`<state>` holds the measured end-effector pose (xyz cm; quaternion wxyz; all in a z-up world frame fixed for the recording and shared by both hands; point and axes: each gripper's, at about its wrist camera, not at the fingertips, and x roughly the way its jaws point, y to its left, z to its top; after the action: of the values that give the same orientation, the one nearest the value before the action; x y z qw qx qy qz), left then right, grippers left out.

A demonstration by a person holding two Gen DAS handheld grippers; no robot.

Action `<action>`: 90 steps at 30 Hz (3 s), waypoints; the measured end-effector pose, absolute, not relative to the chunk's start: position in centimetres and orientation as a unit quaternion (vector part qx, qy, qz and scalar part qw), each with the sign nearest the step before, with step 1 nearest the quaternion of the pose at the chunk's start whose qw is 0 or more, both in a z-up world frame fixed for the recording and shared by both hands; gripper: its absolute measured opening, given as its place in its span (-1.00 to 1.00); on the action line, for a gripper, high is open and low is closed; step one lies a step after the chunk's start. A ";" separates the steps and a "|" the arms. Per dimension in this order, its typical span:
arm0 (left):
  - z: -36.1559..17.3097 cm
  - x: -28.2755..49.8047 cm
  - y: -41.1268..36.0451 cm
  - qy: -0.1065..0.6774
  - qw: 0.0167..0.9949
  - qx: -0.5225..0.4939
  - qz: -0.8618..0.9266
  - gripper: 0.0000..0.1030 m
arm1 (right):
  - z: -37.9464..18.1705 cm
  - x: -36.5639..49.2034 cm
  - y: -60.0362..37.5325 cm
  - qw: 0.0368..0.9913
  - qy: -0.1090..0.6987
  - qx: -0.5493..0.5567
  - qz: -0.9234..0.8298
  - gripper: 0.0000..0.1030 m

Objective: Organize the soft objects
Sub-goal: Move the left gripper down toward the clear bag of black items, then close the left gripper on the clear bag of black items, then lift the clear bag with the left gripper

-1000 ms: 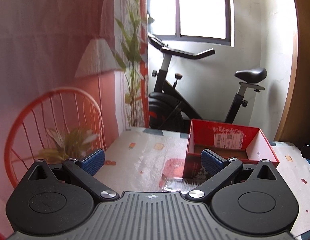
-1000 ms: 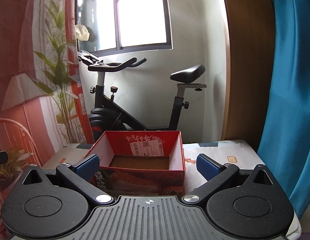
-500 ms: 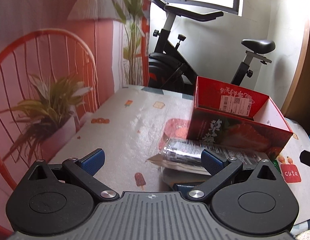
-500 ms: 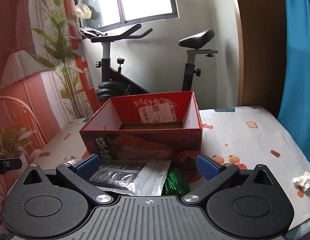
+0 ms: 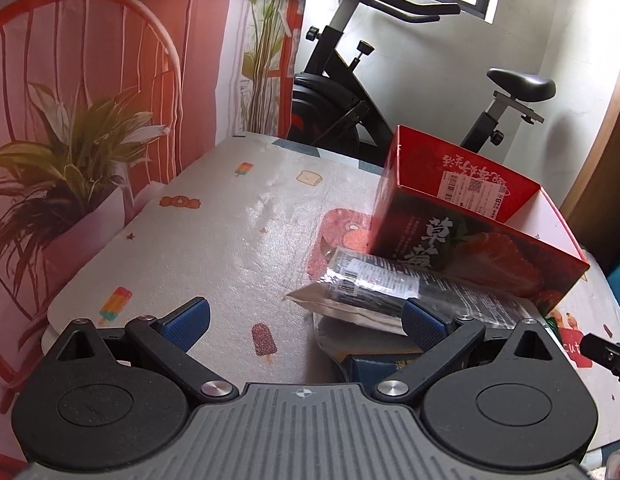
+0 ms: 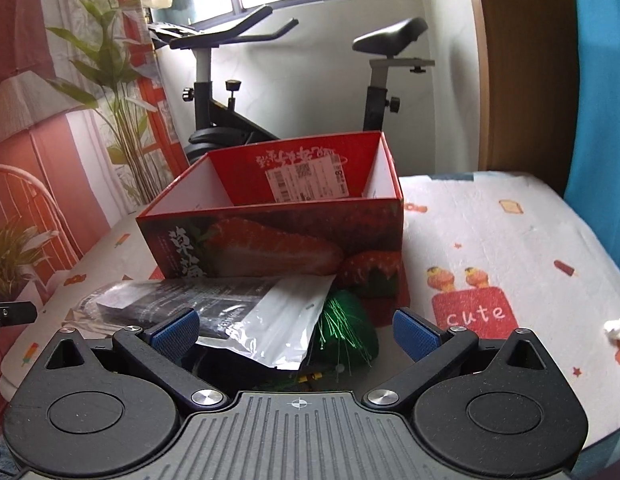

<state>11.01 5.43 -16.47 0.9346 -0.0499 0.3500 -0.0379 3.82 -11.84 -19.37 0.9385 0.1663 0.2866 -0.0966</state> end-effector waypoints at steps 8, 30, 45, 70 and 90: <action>-17.2 13.6 6.0 0.359 0.930 -0.065 -0.051 0.75 | -20.8 5.7 -12.3 0.936 0.303 0.166 -0.072 0.73; -22.3 22.9 6.0 0.447 0.869 -0.137 -0.164 0.03 | -23.7 11.3 -13.9 0.919 0.340 0.198 -0.019 0.29; -24.3 24.5 6.5 0.487 0.836 -0.143 -0.208 0.15 | -25.1 13.0 -13.5 0.914 0.368 0.171 0.004 0.33; -27.2 23.1 6.7 0.480 0.846 -0.142 -0.184 0.31 | -24.0 13.2 -13.7 0.911 0.376 0.168 0.017 0.41; -27.8 24.7 7.8 0.509 0.811 -0.172 -0.232 0.22 | -24.7 17.2 -14.8 0.877 0.430 0.182 0.108 0.04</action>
<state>24.68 7.83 -27.81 0.8110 -0.1718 0.5089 -0.2317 17.23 -14.76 -24.67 0.8774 0.1824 0.4305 0.1075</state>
